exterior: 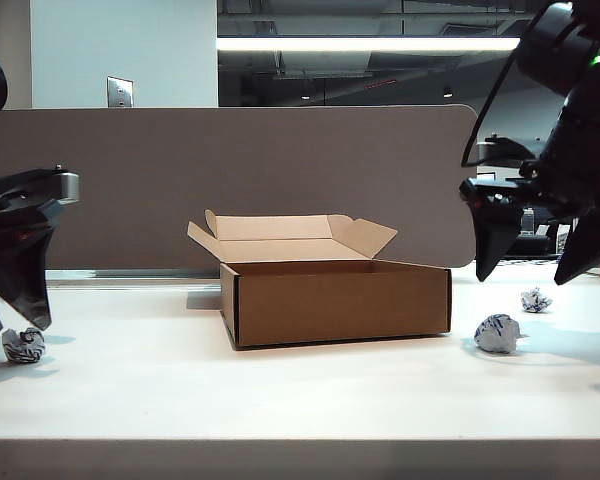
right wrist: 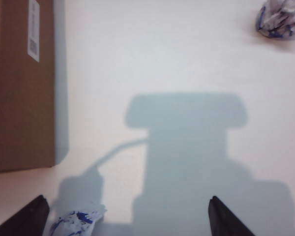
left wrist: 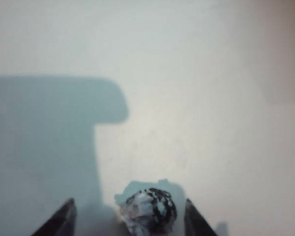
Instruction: Pick up all the paper balls on the table and put them in the paper box.
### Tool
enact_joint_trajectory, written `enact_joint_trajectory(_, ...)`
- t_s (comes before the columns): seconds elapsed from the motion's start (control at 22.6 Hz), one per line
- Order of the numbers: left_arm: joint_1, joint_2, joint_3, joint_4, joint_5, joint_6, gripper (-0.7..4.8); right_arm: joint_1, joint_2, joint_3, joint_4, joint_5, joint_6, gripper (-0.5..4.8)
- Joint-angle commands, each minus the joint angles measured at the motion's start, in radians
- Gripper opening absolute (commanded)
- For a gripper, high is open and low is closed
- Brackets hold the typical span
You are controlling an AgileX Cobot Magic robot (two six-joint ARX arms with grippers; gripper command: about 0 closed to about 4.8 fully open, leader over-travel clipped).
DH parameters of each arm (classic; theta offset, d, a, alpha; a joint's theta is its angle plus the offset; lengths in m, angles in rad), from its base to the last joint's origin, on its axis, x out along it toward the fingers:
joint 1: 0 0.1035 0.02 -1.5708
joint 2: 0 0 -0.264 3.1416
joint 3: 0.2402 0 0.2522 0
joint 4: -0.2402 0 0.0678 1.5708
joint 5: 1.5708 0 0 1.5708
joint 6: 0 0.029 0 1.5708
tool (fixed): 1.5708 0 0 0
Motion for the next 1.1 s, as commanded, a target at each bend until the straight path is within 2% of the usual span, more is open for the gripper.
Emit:
enact_joint_trajectory(0.04,-0.002,-0.001,0.007,-0.013,0.01,-0.001,2.74,0.002,0.017,0.007,0.013,-0.028,0.006,4.41)
enact_joint_trajectory(0.35,-0.002,-0.001,0.007,-0.012,0.033,-0.001,2.74,0.035,0.025,0.006,-0.04,-0.077,0.035,4.41)
enact_joint_trajectory(0.84,-0.002,0.005,0.007,-0.003,0.032,-0.001,2.74,0.088,0.067,0.006,-0.064,-0.025,0.031,4.17)
enact_joint_trajectory(0.88,-0.002,0.005,0.007,0.002,0.032,0.0,2.74,0.088,0.084,0.006,-0.067,-0.024,0.031,4.03)
enact_joint_trajectory(0.93,-0.002,0.005,0.007,0.011,0.033,0.001,2.74,0.088,0.094,0.006,-0.069,-0.024,0.031,3.67)
enact_joint_trajectory(1.1,-0.002,0.005,0.007,0.02,0.052,-0.001,2.74,0.088,0.104,0.006,-0.072,-0.025,0.031,3.54)
